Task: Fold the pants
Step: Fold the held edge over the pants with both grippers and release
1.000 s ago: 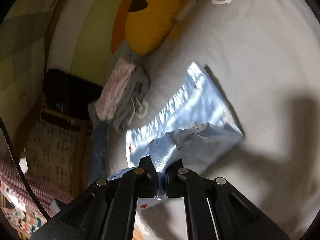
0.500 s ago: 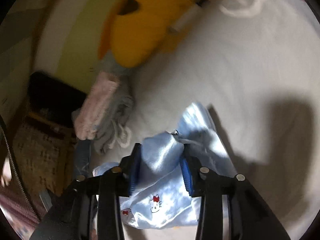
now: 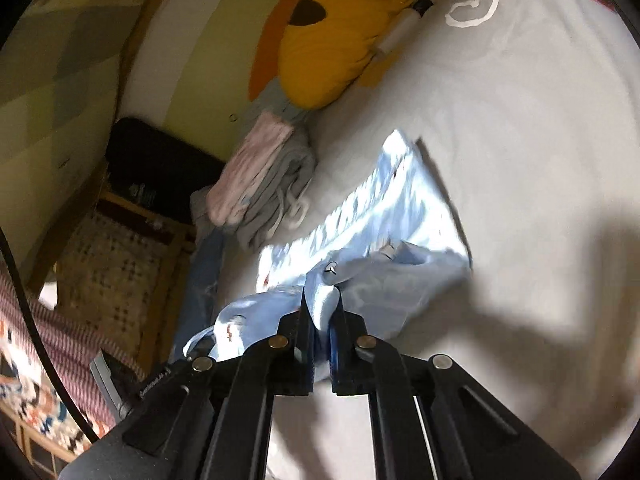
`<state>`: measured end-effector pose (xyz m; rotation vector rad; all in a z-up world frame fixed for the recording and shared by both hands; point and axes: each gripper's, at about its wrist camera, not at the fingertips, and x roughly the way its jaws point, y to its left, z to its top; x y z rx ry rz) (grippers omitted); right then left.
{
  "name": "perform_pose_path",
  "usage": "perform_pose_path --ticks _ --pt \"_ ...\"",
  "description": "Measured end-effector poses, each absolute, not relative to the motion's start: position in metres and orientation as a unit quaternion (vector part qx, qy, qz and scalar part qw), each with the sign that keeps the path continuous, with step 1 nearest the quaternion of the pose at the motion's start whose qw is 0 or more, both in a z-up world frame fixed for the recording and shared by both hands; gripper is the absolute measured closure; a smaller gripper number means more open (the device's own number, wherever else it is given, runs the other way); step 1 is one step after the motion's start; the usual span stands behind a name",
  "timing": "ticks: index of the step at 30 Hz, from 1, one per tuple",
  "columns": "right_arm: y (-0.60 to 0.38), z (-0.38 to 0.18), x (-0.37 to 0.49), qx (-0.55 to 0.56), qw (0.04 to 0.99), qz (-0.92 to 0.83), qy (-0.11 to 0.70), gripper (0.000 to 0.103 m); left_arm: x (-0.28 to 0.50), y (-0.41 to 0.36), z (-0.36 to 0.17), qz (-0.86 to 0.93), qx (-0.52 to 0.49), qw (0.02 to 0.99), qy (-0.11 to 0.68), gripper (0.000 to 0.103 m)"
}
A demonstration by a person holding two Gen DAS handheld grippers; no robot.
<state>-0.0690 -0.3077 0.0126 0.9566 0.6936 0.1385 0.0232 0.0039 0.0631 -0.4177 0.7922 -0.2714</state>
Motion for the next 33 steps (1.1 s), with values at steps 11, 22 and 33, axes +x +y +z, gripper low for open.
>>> perform_pose_path --ticks 11,22,33 --pt "-0.316 -0.003 -0.103 0.48 0.808 0.026 0.339 0.098 0.01 0.011 0.035 -0.092 -0.194 0.882 0.42 0.101" --pt "-0.34 -0.02 -0.038 0.582 0.749 -0.014 0.317 0.098 0.083 -0.008 0.039 -0.066 -0.216 0.865 0.447 0.101" --pt "-0.359 -0.003 0.018 0.48 0.822 -0.057 0.301 0.027 0.158 -0.03 0.02 -0.072 -0.181 0.856 0.478 0.093"
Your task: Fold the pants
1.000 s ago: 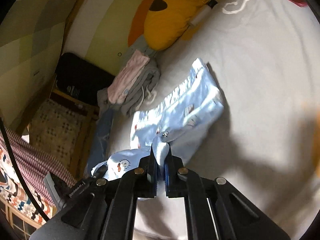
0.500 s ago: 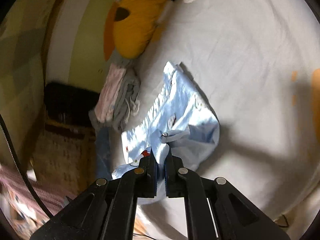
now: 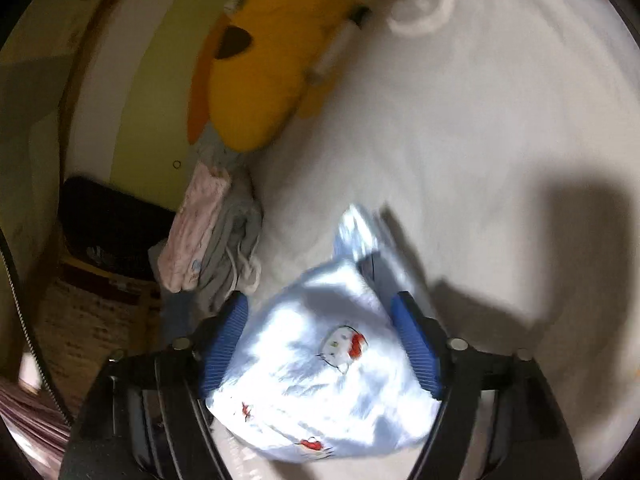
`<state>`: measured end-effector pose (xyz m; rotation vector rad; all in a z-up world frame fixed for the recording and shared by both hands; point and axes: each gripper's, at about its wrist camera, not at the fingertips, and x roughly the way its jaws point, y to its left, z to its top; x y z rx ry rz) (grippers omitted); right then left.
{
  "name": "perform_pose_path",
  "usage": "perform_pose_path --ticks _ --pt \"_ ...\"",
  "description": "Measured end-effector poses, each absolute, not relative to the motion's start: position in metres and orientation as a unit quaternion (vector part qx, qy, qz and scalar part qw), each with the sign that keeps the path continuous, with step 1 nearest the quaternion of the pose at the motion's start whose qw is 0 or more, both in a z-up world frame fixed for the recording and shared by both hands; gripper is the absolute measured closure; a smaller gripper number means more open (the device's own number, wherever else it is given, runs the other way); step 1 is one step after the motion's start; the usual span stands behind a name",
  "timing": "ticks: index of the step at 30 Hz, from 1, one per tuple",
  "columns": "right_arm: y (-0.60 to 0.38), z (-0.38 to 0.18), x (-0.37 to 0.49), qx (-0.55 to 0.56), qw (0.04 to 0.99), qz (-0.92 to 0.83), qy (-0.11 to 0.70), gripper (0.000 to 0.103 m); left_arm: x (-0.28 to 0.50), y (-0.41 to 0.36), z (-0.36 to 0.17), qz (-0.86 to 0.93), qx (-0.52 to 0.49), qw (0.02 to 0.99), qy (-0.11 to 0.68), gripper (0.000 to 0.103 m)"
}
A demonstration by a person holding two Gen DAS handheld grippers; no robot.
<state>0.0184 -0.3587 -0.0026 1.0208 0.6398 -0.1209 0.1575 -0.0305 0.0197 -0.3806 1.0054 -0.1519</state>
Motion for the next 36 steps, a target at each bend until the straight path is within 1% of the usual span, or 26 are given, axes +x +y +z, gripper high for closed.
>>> perform_pose_path --ticks 1,3,4,5,6,8,9,10,11,12,13,14,15,16,18,19,21,23,27,31,34,36 --pt "-0.362 0.003 0.017 0.47 0.832 -0.055 0.29 0.027 0.159 -0.029 0.022 -0.078 -0.182 0.859 0.472 0.091" --pt "-0.367 0.012 0.013 0.455 0.847 -0.047 0.271 0.027 0.155 -0.027 0.034 -0.092 -0.18 0.874 0.442 0.074" --pt "-0.367 0.019 0.011 0.434 0.86 -0.037 0.265 0.027 0.151 -0.025 0.042 -0.097 -0.171 0.884 0.423 0.068" --pt "-0.365 0.026 0.007 0.405 0.875 -0.027 0.263 0.027 0.144 -0.024 0.051 -0.097 -0.154 0.898 0.401 0.057" --pt "-0.363 0.031 0.003 0.378 0.887 -0.019 0.263 0.027 0.134 -0.022 0.061 -0.093 -0.133 0.912 0.376 0.052" --pt "-0.345 0.042 -0.006 0.3 0.917 -0.001 0.263 0.027 0.114 -0.022 0.075 -0.094 -0.093 0.935 0.329 0.048" --pt "-0.334 0.045 -0.012 0.264 0.929 0.005 0.26 0.029 0.102 -0.021 0.08 -0.108 -0.075 0.941 0.313 0.048" --pt "-0.322 0.047 -0.018 0.233 0.938 0.014 0.254 0.033 0.093 -0.022 0.082 -0.125 -0.061 0.942 0.306 0.049" --pt "-0.313 0.048 -0.021 0.212 0.944 0.024 0.251 0.034 0.084 -0.022 0.081 -0.141 -0.053 0.942 0.301 0.055" --pt "-0.305 0.048 -0.024 0.196 0.949 0.033 0.247 0.038 0.075 -0.024 0.079 -0.156 -0.046 0.941 0.297 0.072" --pt "-0.295 0.046 -0.028 0.177 0.954 0.042 0.237 0.04 0.069 -0.026 0.075 -0.17 -0.038 0.939 0.297 0.081" --pt "-0.29 0.044 -0.03 0.169 0.957 0.046 0.233 0.041 0.066 -0.029 0.069 -0.184 -0.029 0.936 0.299 0.093" --pt "-0.286 0.041 -0.03 0.167 0.958 0.048 0.23 0.046 0.065 -0.032 0.063 -0.191 -0.023 0.933 0.305 0.096" --pt "-0.285 0.035 -0.027 0.172 0.958 0.047 0.226 0.051 0.065 -0.034 0.056 -0.194 -0.02 0.93 0.311 0.096" --pt "-0.283 0.025 -0.022 0.191 0.956 0.04 0.218 0.055 0.07 -0.041 0.04 -0.207 -0.027 0.923 0.323 0.096" --pt "-0.282 0.019 -0.016 0.195 0.956 0.038 0.218 0.055 0.075 -0.044 0.031 -0.21 -0.029 0.92 0.328 0.096" --pt "-0.275 0.009 -0.003 0.189 0.954 0.028 0.23 0.056 0.085 -0.051 0.017 -0.209 -0.029 0.917 0.338 0.096" --pt "-0.267 -0.001 0.011 0.181 0.952 0.025 0.246 0.057 0.098 -0.057 0.006 -0.209 -0.03 0.914 0.346 0.096" --pt "-0.26 -0.022 0.053 0.166 0.935 -0.022 0.314 0.057 0.13 -0.067 -0.002 -0.193 -0.012 0.911 0.365 0.096" --pt "-0.275 -0.045 0.079 0.188 0.915 -0.054 0.352 0.057 0.153 -0.068 -0.014 -0.17 0.013 0.913 0.37 0.096" --pt "-0.284 -0.047 0.083 0.209 0.913 -0.049 0.346 0.058 0.166 -0.065 -0.031 -0.177 -0.003 0.898 0.403 0.096" --pt "-0.285 -0.049 0.084 0.211 0.912 -0.048 0.349 0.058 0.172 -0.057 -0.034 -0.177 -0.03 0.894 0.411 0.096"
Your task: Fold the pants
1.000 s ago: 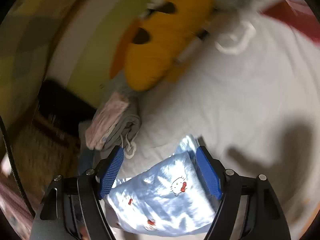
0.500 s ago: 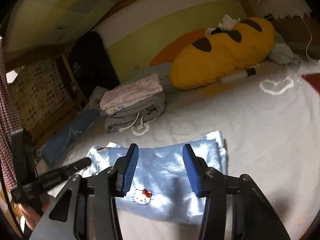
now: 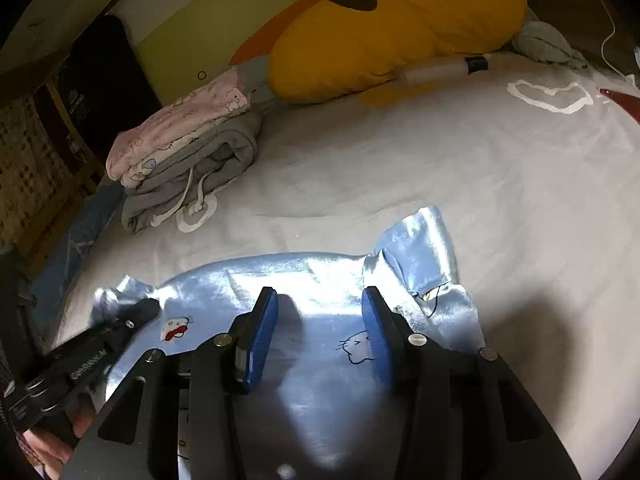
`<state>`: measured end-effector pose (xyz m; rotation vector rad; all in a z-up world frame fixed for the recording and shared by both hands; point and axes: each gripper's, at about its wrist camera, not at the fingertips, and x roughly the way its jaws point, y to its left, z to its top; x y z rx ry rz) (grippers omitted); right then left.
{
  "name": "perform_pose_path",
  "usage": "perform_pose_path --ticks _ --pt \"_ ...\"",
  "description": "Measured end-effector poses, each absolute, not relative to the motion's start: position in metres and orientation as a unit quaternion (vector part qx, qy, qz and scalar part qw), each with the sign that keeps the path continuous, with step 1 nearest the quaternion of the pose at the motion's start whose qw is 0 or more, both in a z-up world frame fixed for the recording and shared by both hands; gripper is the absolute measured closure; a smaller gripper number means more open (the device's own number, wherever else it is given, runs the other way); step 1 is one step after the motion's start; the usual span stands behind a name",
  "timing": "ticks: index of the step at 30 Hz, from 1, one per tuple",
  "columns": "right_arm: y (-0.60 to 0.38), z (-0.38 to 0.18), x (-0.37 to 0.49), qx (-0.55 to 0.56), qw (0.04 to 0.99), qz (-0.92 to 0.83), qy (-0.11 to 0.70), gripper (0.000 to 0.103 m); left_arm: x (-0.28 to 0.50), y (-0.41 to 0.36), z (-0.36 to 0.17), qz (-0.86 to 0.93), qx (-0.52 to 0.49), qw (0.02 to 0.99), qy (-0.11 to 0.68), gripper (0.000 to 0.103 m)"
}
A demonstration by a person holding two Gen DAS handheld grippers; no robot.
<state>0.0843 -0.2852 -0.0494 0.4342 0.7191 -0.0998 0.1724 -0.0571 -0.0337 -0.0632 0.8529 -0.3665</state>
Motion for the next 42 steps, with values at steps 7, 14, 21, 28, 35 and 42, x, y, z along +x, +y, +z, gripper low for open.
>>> perform_pose_path --ticks 7,14,21,28,35,42 --pt "-0.285 -0.05 0.082 0.21 0.913 -0.045 0.347 0.054 0.172 -0.059 -0.038 -0.168 -0.028 0.891 0.421 0.096" --pt "-0.266 -0.048 0.084 0.161 0.918 -0.035 0.361 0.03 0.175 -0.053 -0.04 -0.18 -0.053 0.886 0.423 0.096" --pt "-0.255 -0.049 0.088 0.136 0.918 -0.029 0.372 0.016 0.175 -0.054 -0.04 -0.18 -0.05 0.887 0.422 0.096" --pt "-0.251 -0.05 0.088 0.123 0.917 -0.035 0.377 0.016 0.171 -0.059 -0.038 -0.17 -0.029 0.892 0.417 0.096" --pt "-0.253 -0.031 0.06 0.128 0.941 -0.003 0.314 0.016 0.123 -0.065 -0.005 -0.195 0.029 0.925 0.325 0.091" --pt "-0.233 -0.004 0.028 0.057 0.956 0.015 0.288 0.016 0.068 -0.063 0.025 -0.257 0.032 0.925 0.277 0.09"
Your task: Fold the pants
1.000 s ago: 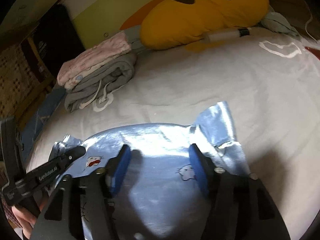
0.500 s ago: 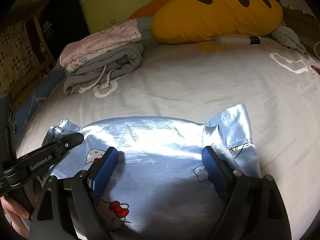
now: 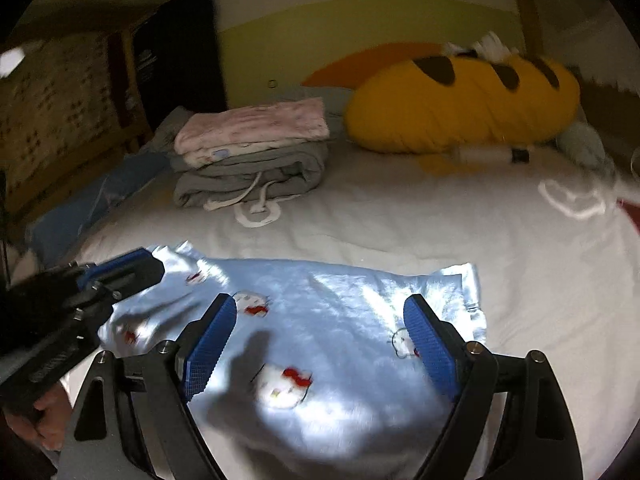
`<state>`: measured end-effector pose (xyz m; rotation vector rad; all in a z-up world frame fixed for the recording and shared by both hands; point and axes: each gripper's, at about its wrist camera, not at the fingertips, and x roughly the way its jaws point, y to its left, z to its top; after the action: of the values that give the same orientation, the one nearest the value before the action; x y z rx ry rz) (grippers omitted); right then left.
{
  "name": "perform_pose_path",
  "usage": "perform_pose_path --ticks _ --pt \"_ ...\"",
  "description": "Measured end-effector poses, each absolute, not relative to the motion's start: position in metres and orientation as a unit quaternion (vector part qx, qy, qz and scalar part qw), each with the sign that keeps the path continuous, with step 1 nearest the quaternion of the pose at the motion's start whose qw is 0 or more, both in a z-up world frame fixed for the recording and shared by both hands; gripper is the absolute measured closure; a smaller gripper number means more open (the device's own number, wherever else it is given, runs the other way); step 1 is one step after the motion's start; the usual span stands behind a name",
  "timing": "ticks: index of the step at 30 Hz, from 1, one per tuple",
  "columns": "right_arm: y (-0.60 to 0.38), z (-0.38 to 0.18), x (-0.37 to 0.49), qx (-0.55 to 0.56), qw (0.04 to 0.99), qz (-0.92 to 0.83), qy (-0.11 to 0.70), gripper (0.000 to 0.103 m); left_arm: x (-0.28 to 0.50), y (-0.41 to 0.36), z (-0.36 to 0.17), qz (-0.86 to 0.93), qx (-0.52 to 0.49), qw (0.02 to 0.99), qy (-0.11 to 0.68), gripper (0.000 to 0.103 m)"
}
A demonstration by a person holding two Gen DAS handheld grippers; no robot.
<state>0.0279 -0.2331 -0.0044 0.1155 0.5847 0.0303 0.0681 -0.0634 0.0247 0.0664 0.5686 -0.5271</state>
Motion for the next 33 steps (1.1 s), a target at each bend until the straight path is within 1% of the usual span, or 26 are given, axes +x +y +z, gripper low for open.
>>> perform_pose_path --ticks 2,5,6,7,8,9,10,13,16,20,21,22,25,28,31,33 --pt "-0.234 -0.007 0.023 0.068 0.95 0.035 0.302 0.016 0.064 -0.059 0.016 -0.268 0.011 0.917 0.295 0.09" --pt "-0.233 -0.015 0.02 0.071 0.943 0.046 0.321 0.016 0.063 -0.062 -0.002 -0.253 0.028 0.913 0.319 0.09" --pt "-0.231 -0.016 0.02 0.067 0.943 0.045 0.323 0.019 0.064 -0.062 -0.006 -0.253 0.024 0.91 0.327 0.09" --pt "-0.228 -0.018 0.019 0.066 0.943 0.048 0.324 0.031 0.065 -0.062 -0.01 -0.255 0.016 0.907 0.335 0.09" --pt "-0.226 -0.021 0.021 0.067 0.94 0.054 0.329 0.039 0.066 -0.062 -0.015 -0.254 0.011 0.904 0.343 0.09" --pt "-0.226 -0.024 0.022 0.07 0.938 0.057 0.334 0.058 0.068 -0.061 -0.018 -0.252 0.008 0.903 0.349 0.09" --pt "-0.225 -0.028 0.023 0.074 0.936 0.061 0.338 0.072 0.067 -0.061 -0.02 -0.252 0.006 0.902 0.35 0.09" --pt "-0.221 -0.03 0.022 0.081 0.94 0.07 0.324 0.082 0.066 -0.059 -0.022 -0.252 0.002 0.902 0.351 0.09" --pt "-0.216 -0.026 0.021 0.07 0.945 0.058 0.315 0.083 0.068 -0.059 -0.027 -0.245 0.001 0.902 0.356 0.09" --pt "-0.212 -0.012 0.013 0.086 0.955 0.082 0.273 0.083 0.067 -0.058 -0.03 -0.245 0.001 0.902 0.355 0.09" --pt "-0.21 -0.009 0.013 0.089 0.954 0.089 0.271 0.088 0.067 -0.058 -0.03 -0.245 -0.001 0.902 0.356 0.09" --pt "-0.208 -0.009 0.015 0.091 0.952 0.096 0.277 0.094 0.068 -0.058 -0.03 -0.245 -0.002 0.902 0.356 0.09" --pt "-0.202 -0.017 0.022 0.097 0.941 0.113 0.303 0.097 0.068 -0.058 -0.03 -0.244 -0.006 0.902 0.356 0.09" --pt "-0.202 -0.04 0.037 0.089 0.922 0.087 0.366 0.1 0.07 -0.056 -0.031 -0.244 -0.012 0.901 0.359 0.088" --pt "-0.22 -0.045 0.036 0.136 0.916 0.087 0.367 0.103 0.071 -0.054 -0.032 -0.245 -0.019 0.899 0.363 0.088" --pt "-0.229 -0.045 0.034 0.138 0.918 0.067 0.365 0.103 0.072 -0.053 -0.032 -0.245 -0.022 0.898 0.364 0.088"
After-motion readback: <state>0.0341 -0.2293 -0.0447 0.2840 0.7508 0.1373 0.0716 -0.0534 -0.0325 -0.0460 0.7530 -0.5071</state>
